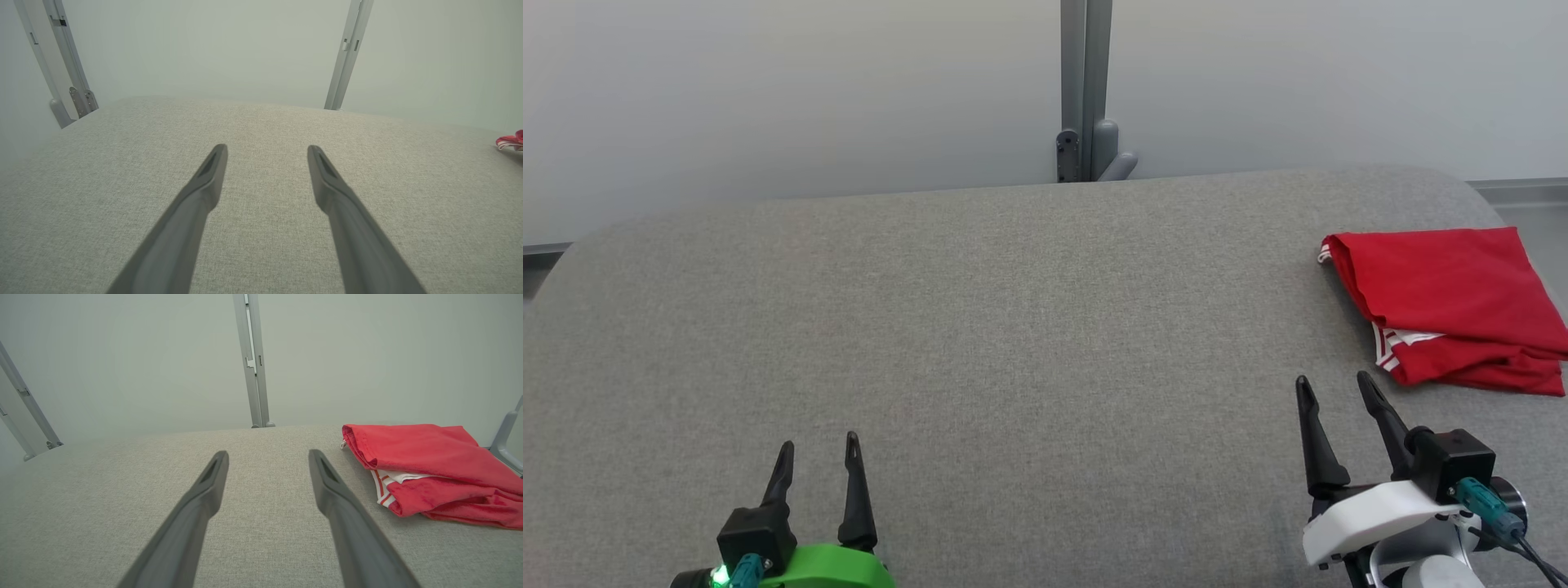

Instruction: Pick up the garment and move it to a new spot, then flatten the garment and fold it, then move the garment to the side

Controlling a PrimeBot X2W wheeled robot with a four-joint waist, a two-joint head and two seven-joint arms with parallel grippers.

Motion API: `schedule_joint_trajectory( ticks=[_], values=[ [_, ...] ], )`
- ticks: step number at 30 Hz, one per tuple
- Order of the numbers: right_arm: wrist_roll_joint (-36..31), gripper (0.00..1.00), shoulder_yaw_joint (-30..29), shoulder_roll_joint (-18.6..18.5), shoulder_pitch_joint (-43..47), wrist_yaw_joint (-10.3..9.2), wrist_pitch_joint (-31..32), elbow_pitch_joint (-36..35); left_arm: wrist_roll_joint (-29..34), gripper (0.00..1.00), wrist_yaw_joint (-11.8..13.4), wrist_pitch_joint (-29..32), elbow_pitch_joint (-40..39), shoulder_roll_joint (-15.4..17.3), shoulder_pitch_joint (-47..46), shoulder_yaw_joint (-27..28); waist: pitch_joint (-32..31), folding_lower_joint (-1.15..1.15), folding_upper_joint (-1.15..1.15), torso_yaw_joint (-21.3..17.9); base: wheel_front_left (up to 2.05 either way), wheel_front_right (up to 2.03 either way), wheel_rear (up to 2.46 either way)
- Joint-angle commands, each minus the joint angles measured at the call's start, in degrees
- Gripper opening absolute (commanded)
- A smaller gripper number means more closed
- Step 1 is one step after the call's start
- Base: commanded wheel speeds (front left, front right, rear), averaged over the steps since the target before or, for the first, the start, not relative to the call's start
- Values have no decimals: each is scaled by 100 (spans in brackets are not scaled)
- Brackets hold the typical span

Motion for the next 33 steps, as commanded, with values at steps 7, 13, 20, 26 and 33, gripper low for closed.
schedule_joint_trajectory(
  ticks=[7,13,20,26,33],
  values=[
    [-10,100,7,-7,106,-8,-38,-6,119,100,25,-13,1,13,79,-32,-16,0,0,-10,0,0,0],
    [13,100,24,-6,102,-8,-27,-12,81,100,21,-11,110,13,60,-68,-13,0,0,6,0,0,0],
    [311,0,-35,10,47,1,86,127,-260,0,-42,111,208,-11,-29,-23,-2,0,0,0,0,0,0],
    [993,0,-155,9,12,1,256,130,-914,0,-141,265,199,-10,-128,46,16,0,0,-19,0,0,0],
    [1720,0,-274,7,-23,0,426,126,-1611,0,-247,423,179,-9,-227,118,36,0,0,-42,0,0,0]
  ],
)
